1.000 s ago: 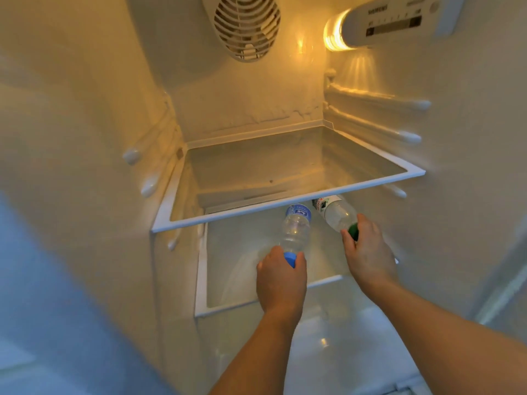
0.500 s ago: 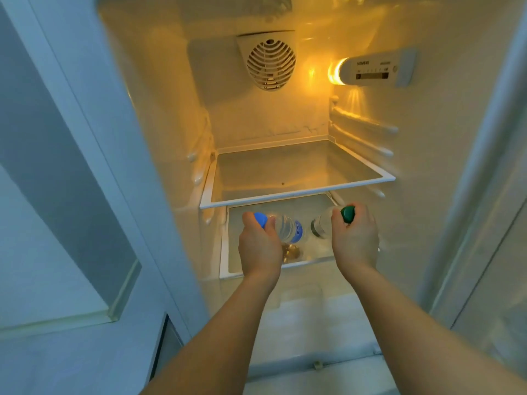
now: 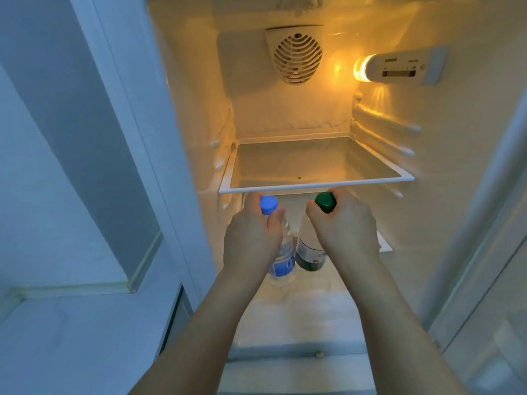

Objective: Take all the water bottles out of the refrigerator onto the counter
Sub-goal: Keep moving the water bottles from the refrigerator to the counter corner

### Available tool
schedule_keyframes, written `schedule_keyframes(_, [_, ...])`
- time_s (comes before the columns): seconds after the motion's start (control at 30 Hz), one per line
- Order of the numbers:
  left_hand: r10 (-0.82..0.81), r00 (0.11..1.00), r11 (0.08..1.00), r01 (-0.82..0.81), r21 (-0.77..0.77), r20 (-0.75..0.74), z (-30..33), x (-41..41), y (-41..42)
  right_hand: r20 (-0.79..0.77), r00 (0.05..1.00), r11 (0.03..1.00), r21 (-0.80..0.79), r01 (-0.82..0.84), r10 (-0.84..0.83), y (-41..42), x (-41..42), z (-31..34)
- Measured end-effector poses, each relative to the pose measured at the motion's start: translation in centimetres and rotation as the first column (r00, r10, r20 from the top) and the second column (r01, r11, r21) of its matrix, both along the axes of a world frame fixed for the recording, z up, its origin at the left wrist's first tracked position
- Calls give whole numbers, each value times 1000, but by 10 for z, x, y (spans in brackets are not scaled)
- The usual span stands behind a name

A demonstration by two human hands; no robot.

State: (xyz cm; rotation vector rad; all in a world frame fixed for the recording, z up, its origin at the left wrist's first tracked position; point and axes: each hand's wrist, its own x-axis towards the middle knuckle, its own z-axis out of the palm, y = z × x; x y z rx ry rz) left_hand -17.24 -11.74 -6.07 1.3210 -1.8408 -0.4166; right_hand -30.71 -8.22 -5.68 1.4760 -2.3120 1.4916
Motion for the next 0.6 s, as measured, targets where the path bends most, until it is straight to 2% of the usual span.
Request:
schedule_keyframes(0.17, [56, 998, 998, -55, 44, -35, -8, 39, 20, -33, 987, 972, 186, -146, 155, 10, 16, 2])
schedule_keyframes(0.4, [165, 984, 978, -155, 140, -67, -27, 103, 63, -83, 914, 836, 444, -322, 396, 23, 63, -17])
schedule_keyframes(0.6, [257, 963, 954, -239, 182, -81, -36, 169, 120, -101, 849, 780, 463, -421, 519, 54, 125, -22])
